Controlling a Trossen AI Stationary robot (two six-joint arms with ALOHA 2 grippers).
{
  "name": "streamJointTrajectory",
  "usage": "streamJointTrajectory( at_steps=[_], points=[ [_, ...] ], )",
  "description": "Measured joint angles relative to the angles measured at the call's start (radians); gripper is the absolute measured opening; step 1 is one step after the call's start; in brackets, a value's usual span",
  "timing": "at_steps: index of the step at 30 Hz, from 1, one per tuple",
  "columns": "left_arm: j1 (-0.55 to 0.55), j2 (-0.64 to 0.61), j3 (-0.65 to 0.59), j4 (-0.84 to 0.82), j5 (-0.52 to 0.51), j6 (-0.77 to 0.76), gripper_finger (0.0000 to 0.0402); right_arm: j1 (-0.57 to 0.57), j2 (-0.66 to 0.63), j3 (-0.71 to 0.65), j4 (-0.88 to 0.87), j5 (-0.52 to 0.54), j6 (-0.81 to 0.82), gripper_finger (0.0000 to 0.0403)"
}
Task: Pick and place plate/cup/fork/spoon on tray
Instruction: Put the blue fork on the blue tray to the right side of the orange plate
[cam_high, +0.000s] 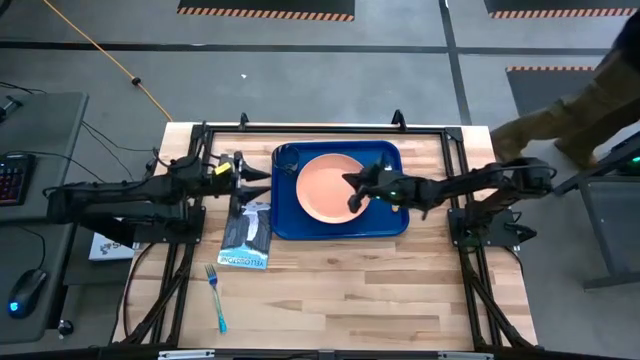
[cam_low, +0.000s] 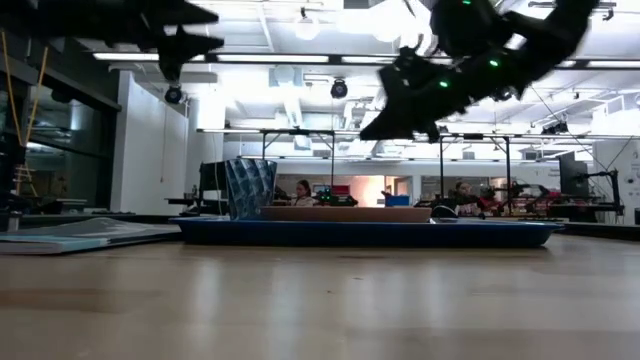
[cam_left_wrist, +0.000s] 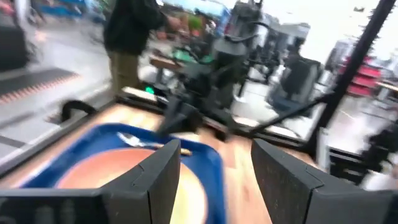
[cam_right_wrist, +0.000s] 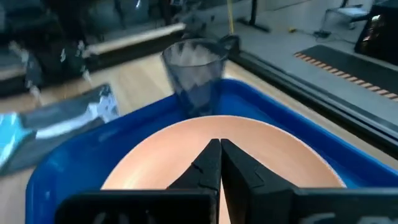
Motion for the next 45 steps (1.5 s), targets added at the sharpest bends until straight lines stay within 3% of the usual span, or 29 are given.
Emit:
streamJointTrajectory(
  at_steps=[3,8,12,17,31,38,45],
  points=[
    [-0.076,0.039,0.108,-0.21,-0.037,-0.002,0.0186,-0.012,-0.034,-0.075,0.061,0.015,0.014,0.0],
    [-0.232,0.177,0.332,-0.775,-0.068,-0.046,0.0186,-0.02,-0.059,-0.108,0.074,0.016,0.017,0.0],
    [-0.405,0.308,0.41,-1.067,-0.069,-0.065,0.0186,-0.02,-0.058,-0.11,0.065,0.012,0.01,0.0],
    [-0.623,0.457,0.414,-1.159,-0.068,-0.081,0.0186,-0.02,-0.058,-0.11,0.063,-0.004,0.01,0.0],
    [-1.097,0.862,0.47,-1.16,-0.067,0.019,0.0186,-0.02,-0.058,-0.11,0.016,-0.003,0.031,0.0],
    [-1.213,1.018,0.517,-1.152,-0.082,0.103,0.0186,-0.02,-0.057,-0.11,0.004,0.006,0.036,0.0],
    [-1.219,1.102,0.524,-1.159,-0.085,0.16,0.0186,-0.02,-0.057,-0.11,0.002,0.009,0.048,0.0]
  ],
)
